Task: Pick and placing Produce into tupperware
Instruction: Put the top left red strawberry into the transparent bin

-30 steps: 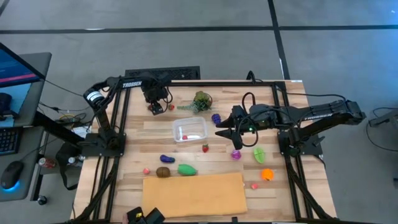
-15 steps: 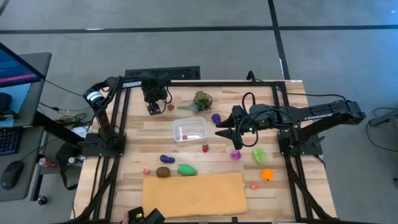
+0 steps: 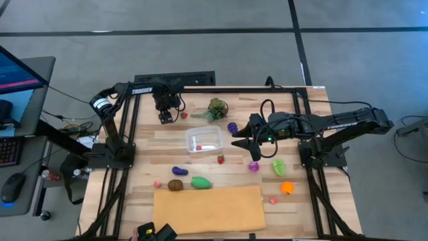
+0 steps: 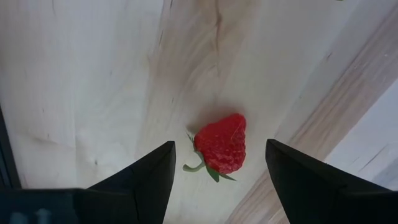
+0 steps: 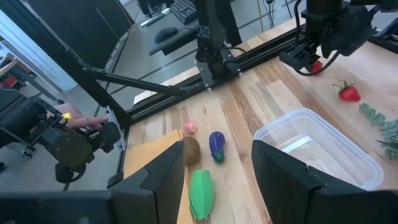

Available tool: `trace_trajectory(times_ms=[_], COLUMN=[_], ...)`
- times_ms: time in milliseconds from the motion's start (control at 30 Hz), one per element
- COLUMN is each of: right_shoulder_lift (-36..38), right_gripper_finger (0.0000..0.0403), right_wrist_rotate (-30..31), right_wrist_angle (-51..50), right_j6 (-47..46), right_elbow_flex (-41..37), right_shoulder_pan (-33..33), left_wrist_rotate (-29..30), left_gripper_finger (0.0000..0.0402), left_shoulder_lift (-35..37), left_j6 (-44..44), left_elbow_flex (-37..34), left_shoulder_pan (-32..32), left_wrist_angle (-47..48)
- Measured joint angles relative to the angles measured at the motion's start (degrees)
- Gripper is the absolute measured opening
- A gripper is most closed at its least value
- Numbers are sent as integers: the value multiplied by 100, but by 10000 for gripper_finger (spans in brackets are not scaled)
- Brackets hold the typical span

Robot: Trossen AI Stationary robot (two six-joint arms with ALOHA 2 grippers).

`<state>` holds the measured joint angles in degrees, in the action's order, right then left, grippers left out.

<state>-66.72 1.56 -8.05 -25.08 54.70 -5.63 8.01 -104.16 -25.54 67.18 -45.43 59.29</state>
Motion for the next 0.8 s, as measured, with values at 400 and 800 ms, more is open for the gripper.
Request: trace_trajectory(times_ms=[400, 800], right_shoulder_lift=[0, 0], right_gripper_finger=[178, 178], right_wrist_rotate=[0, 0], right_wrist_angle=[0, 21], right_j6=[0, 4], right_elbow_flex=[0, 0], right_shoulder_pan=[-2, 48], left_wrist_rotate=[-2, -79], left_gripper_finger=[231, 230], left_shoulder_lift=[-2, 9], left_j6=[3, 281], left_elbow_flex=[-144, -765], left_shoulder_pan=[-4, -31], left_wrist_angle=[-73, -452])
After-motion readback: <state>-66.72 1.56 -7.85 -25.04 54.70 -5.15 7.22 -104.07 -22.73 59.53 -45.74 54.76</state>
